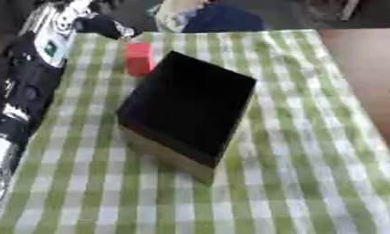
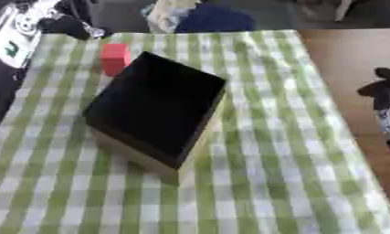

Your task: Pick up objects on the table and place them in the box.

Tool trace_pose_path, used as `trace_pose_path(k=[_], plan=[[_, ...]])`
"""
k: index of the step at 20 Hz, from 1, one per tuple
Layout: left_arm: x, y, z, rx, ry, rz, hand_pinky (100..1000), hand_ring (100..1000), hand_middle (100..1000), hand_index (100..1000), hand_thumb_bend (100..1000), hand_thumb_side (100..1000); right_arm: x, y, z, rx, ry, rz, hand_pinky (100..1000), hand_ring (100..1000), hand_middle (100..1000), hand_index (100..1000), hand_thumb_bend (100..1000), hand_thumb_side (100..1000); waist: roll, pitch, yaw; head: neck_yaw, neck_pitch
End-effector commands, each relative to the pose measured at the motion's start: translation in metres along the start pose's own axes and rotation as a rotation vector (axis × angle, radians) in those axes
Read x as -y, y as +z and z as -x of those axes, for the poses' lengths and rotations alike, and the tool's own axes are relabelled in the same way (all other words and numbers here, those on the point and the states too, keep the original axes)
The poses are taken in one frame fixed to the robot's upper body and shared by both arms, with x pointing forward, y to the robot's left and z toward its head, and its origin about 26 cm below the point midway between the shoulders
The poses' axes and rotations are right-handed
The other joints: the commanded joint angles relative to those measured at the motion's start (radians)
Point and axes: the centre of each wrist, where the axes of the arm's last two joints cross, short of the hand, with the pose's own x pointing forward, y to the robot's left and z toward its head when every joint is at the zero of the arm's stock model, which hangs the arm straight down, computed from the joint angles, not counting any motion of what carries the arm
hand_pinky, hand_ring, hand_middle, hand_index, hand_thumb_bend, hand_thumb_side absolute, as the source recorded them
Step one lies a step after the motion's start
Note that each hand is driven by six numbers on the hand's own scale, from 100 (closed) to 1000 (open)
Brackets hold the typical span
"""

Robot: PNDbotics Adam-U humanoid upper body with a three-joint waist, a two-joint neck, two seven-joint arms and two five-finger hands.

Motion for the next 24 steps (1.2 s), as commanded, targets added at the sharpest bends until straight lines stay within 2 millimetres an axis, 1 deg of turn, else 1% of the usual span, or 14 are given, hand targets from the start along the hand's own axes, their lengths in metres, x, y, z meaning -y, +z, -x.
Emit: trace_pose_path(k=[1, 9, 16, 24], plan=[[-0.015, -0.002, -0.003, 0.010, -0.027, -0.013, 766, 622, 640, 807, 558, 278, 0.004, -0.004, -0.005, 0.018, 0.008, -0.003, 846, 716, 611, 823, 100, 533, 0.001, -0.019, -0.002, 0.003, 0.005], [-0.007, -0.002, 0.001, -0.017, -0.076, 0.081, 763, 627, 637, 811, 564, 267, 0.004, -0.004, -0.005, 0.017, 0.008, -0.003, 846, 716, 611, 824, 100, 534, 0.002, -0.018, -0.004, 0.005, 0.007], [0.003, -0.003, 0.003, -0.030, -0.130, 0.210, 762, 634, 623, 814, 566, 259, 0.003, -0.004, -0.005, 0.017, 0.008, -0.005, 846, 716, 611, 824, 100, 533, 0.000, -0.018, -0.004, 0.006, 0.008], [0.006, -0.002, 0.005, -0.040, -0.156, 0.290, 763, 639, 626, 816, 573, 250, 0.003, -0.004, -0.005, 0.018, 0.007, -0.008, 846, 716, 611, 824, 100, 533, 0.001, -0.017, -0.003, 0.008, 0.010]])
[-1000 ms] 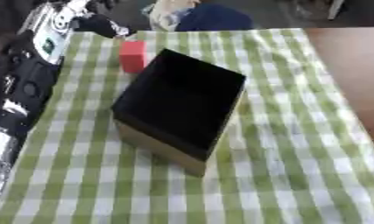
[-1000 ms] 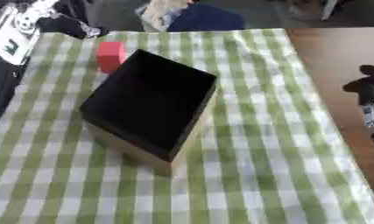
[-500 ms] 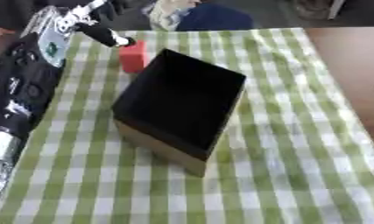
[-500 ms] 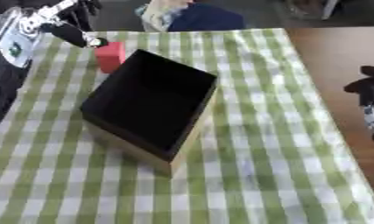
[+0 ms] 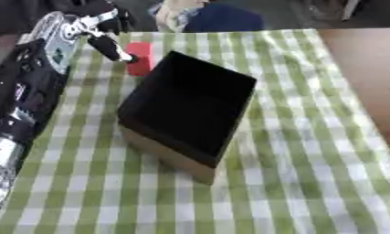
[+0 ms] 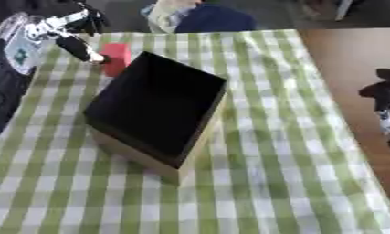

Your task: Pick up objects on the table and place them in the box.

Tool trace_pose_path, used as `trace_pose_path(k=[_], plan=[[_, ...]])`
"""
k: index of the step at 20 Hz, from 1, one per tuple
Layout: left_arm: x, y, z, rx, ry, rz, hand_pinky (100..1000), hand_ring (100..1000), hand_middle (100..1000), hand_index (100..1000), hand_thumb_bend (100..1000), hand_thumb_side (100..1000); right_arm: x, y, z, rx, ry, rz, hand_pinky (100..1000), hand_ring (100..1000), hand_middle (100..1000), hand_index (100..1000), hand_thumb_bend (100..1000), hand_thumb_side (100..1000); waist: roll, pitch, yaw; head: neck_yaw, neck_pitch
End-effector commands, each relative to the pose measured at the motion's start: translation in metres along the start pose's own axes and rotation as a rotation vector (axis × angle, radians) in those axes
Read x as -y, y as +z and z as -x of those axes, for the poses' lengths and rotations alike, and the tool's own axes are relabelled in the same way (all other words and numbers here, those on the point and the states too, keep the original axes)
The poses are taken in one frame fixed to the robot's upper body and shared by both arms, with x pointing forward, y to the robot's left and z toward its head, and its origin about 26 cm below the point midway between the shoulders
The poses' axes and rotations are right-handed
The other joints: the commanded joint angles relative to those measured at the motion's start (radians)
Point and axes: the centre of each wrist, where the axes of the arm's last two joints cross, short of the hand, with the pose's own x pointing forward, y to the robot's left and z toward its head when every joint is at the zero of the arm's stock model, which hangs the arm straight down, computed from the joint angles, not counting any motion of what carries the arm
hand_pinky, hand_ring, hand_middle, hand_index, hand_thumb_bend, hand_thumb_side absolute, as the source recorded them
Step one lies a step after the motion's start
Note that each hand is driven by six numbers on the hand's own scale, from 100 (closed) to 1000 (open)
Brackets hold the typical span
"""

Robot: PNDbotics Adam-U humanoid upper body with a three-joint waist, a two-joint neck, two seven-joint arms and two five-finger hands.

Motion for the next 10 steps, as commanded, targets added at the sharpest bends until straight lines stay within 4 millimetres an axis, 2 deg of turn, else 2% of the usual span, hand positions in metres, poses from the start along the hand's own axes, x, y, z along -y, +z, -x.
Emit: trace_pose_path(k=[1, 5, 10], plan=[[-0.0122, 0.0030, 0.0013, -0.007, -0.020, -0.006, 763, 639, 626, 816, 573, 250, 0.0032, -0.0042, -0.0052, 0.023, 0.008, -0.004, 846, 716, 611, 824, 100, 533, -0.001, -0.017, 0.001, 0.003, 0.008], [-0.0124, 0.0031, 0.0013, -0.007, -0.021, -0.003, 763, 639, 626, 816, 573, 250, 0.0032, -0.0042, -0.0052, 0.023, 0.008, -0.004, 846, 716, 611, 824, 100, 533, -0.001, -0.017, 0.001, 0.003, 0.008], [-0.0062, 0.0026, 0.0027, -0.050, -0.037, -0.017, 782, 681, 688, 848, 588, 236, 0.0031, -0.0041, -0.0048, 0.022, 0.008, -0.003, 846, 716, 610, 824, 100, 533, -0.002, -0.014, -0.002, 0.005, 0.008]])
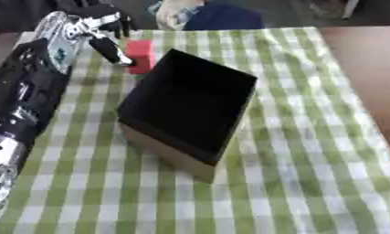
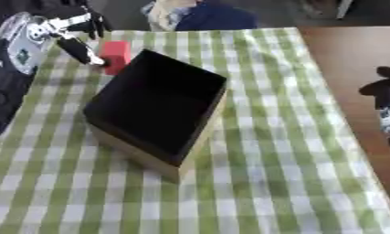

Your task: Pick up objects on the table and place them in the box.

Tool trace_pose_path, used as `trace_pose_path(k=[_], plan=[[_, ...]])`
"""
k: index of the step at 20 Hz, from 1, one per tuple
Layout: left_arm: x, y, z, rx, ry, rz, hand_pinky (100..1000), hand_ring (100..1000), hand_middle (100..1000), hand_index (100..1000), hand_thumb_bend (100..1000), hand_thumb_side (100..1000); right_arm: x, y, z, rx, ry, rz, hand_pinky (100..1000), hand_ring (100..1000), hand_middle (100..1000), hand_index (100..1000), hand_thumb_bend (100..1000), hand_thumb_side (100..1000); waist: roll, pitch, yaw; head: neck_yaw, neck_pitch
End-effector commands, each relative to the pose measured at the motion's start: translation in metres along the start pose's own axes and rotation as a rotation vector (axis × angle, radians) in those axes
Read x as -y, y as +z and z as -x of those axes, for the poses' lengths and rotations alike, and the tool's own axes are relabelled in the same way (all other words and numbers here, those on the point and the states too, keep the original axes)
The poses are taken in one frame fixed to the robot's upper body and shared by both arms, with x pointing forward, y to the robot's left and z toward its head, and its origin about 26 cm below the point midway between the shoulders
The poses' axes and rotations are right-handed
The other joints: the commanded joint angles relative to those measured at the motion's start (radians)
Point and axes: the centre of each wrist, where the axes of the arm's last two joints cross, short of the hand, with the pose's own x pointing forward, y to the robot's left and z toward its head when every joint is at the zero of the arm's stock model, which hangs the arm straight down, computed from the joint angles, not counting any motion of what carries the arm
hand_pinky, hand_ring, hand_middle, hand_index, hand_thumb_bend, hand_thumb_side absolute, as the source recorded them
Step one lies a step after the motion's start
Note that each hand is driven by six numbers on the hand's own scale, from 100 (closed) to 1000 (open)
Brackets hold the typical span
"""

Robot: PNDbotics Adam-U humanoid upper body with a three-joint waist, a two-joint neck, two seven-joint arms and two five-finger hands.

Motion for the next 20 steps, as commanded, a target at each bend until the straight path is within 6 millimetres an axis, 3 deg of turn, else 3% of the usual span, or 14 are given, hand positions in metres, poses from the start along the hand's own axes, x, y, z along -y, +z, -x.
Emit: trace_pose_path(k=[1, 11, 20], plan=[[-0.0110, 0.0028, 0.0018, -0.027, -0.018, -0.045, 786, 689, 699, 850, 591, 237, 0.0030, -0.0040, -0.0048, 0.021, 0.008, -0.002, 846, 716, 610, 824, 100, 533, -0.001, -0.014, -0.002, 0.005, 0.002], [-0.0032, 0.0010, 0.0046, -0.051, -0.002, -0.062, 820, 741, 758, 858, 579, 242, 0.0025, -0.0036, -0.0042, 0.019, 0.006, -0.002, 846, 716, 610, 824, 100, 531, -0.002, -0.009, -0.005, 0.007, 0.003], [-0.0037, 0.0012, 0.0085, -0.076, 0.018, -0.107, 822, 739, 750, 855, 597, 238, 0.0013, -0.0049, -0.0049, 0.023, 0.005, -0.008, 847, 716, 608, 824, 100, 535, 0.003, 0.011, -0.019, 0.010, 0.001]])
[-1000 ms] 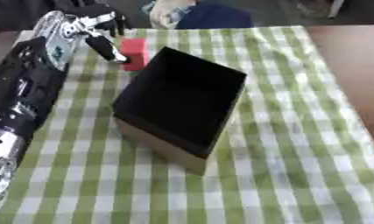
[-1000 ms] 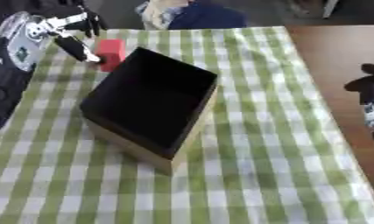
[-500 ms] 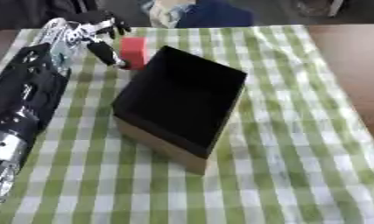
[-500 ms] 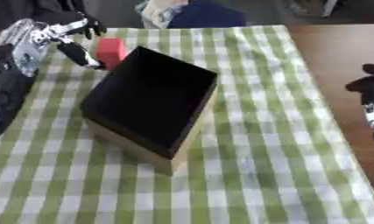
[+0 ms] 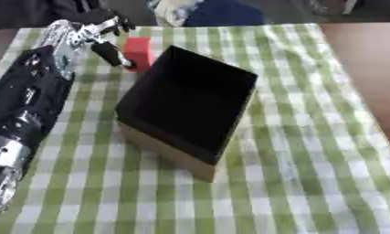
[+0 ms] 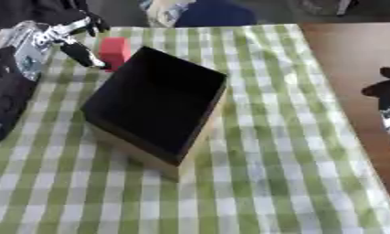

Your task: Pick up objects on the table and place them in the box.

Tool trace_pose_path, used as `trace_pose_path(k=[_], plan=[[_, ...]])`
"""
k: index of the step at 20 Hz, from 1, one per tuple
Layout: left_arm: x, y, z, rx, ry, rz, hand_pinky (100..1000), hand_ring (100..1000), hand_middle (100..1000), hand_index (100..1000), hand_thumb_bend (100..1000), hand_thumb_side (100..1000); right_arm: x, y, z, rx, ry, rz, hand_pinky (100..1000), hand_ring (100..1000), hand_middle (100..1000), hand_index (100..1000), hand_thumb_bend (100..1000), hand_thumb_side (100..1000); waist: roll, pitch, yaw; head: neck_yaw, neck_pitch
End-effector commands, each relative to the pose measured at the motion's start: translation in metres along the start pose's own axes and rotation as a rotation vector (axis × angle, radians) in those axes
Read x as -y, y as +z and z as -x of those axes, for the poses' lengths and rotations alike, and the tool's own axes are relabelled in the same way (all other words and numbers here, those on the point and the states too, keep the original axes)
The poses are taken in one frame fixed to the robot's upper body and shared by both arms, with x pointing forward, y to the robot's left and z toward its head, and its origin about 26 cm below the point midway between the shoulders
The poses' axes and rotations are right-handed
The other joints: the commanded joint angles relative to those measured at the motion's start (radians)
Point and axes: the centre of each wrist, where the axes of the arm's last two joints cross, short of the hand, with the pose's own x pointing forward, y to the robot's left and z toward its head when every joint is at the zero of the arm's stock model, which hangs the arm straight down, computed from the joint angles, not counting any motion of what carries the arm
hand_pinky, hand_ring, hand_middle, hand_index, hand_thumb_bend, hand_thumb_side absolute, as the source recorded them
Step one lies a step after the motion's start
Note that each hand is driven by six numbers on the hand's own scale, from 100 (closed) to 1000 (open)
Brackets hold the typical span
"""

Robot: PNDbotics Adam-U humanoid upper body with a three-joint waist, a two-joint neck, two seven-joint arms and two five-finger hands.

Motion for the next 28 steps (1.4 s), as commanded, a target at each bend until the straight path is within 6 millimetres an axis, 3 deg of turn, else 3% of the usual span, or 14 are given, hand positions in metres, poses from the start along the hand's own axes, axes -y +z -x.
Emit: trace_pose_path(k=[1, 12, 14, 18, 19, 28], plan=[[-0.018, 0.003, 0.003, -0.009, -0.006, -0.051, 822, 739, 750, 855, 597, 238, 0.003, -0.005, -0.005, 0.023, 0.011, -0.006, 847, 716, 608, 824, 100, 535, 0.002, -0.010, -0.005, 0.003, 0.000], [-0.022, 0.003, 0.004, -0.012, 0.000, -0.081, 827, 745, 756, 856, 596, 238, 0.002, -0.007, -0.006, 0.028, 0.010, -0.009, 848, 717, 608, 825, 100, 537, 0.008, 0.007, -0.016, 0.000, -0.003], [-0.019, 0.003, 0.004, -0.019, 0.002, -0.072, 789, 642, 634, 823, 515, 187, 0.002, -0.007, -0.007, 0.030, 0.011, -0.007, 848, 717, 608, 825, 100, 537, 0.010, 0.017, -0.021, -0.001, -0.002], [-0.018, 0.002, 0.004, -0.023, 0.004, -0.075, 765, 589, 572, 796, 462, 146, 0.002, -0.008, -0.007, 0.031, 0.010, -0.007, 848, 717, 607, 825, 100, 537, 0.011, 0.020, -0.022, -0.002, -0.001], [-0.019, 0.003, 0.004, -0.024, 0.004, -0.083, 748, 545, 518, 765, 426, 115, 0.002, -0.008, -0.007, 0.030, 0.010, -0.007, 848, 717, 607, 825, 100, 537, 0.011, 0.020, -0.021, -0.002, 0.000], [-0.040, 0.008, 0.000, 0.015, 0.010, -0.190, 737, 516, 484, 739, 397, 102, 0.003, -0.007, -0.006, 0.028, 0.011, -0.006, 848, 717, 608, 825, 100, 535, 0.008, 0.004, -0.012, -0.003, 0.001]])
